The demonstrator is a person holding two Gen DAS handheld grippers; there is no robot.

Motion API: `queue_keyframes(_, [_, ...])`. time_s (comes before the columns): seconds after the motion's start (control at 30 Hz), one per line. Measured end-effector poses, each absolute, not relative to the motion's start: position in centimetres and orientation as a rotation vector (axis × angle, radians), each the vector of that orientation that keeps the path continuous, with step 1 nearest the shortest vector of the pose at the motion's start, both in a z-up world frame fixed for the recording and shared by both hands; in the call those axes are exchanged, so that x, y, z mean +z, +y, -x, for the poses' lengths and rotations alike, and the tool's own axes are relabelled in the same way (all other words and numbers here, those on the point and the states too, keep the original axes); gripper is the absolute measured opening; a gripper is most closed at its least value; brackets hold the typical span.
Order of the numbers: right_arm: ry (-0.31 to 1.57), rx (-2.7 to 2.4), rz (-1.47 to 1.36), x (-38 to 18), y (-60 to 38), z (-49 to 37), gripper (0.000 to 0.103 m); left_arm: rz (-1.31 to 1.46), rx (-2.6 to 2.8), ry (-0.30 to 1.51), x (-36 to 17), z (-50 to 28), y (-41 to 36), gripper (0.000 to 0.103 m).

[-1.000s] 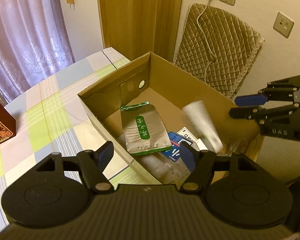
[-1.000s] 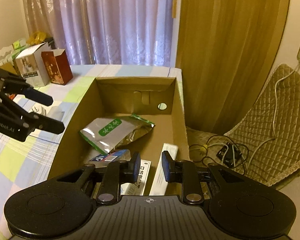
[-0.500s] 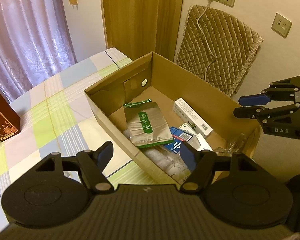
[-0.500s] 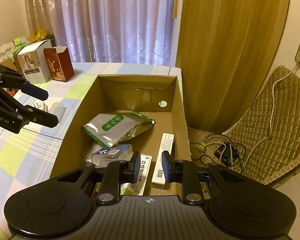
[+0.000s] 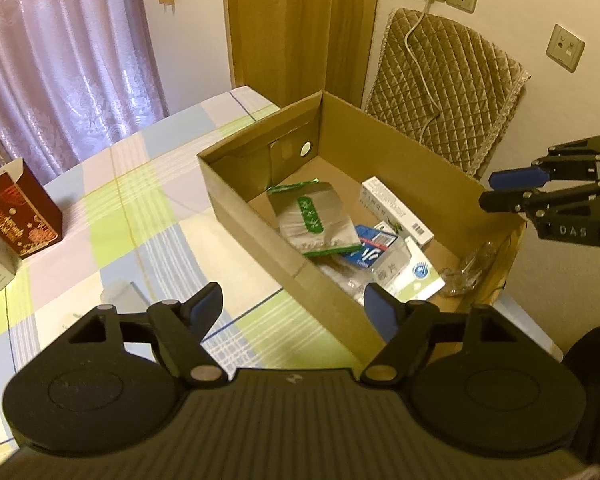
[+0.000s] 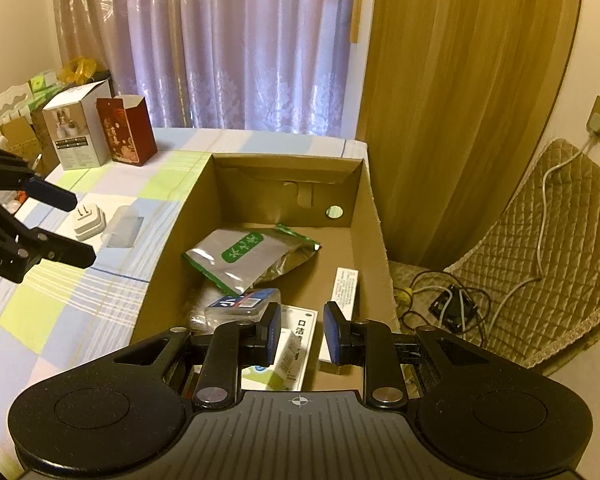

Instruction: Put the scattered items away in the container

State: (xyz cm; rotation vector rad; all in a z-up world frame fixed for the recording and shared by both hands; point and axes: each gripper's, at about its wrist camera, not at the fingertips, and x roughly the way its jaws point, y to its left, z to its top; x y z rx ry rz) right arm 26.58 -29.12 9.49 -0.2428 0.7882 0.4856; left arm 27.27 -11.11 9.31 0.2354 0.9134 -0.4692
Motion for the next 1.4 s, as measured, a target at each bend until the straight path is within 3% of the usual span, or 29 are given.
queue_keyframes(0.33, [0.781, 0.47, 0.248, 10.2, -28.6, -25.2, 0.031, -0.24, -0.457, 0.903, 9.7, -25.0, -9.9, 0.081])
queue_keyframes(0.37, [0.778, 0.465, 0.247, 10.3, -28.6, -25.0, 0.04, -0.244, -0.456, 0.901, 9.7, -24.8, -9.9, 0.082])
queue_keyframes(0.4, [0.766, 0.455, 0.242, 10.4, -28.7, -24.7, 0.076, -0.249, -0.453, 0.899, 9.7, -24.5, -9.8, 0.083])
queue_keyframes(0.43, [0.742, 0.446, 0.233, 10.6, -28.8, -24.4, 0.091, -0.252, -0.448, 0.897, 9.6, -24.1, -9.8, 0.084])
queue_keyframes(0.7, [0.765, 0.449, 0.227, 10.0, -29.1, -23.1, 0.091, -0.266, -0.474, 0.913, 7.4, -20.2, -11.1, 0.091])
queue_keyframes(0.9, [0.786, 0.447, 0.213, 9.7, -29.5, -22.1, 0.091, -0.279, -0.47, 0.904, 5.8, -17.6, -11.5, 0.102])
queue_keyframes(1.4, [0.822, 0.503, 0.203, 8.9, -27.0, -18.6, 0.091, -0.229, -0.362, 0.951, 3.7, -13.9, -6.1, 0.102])
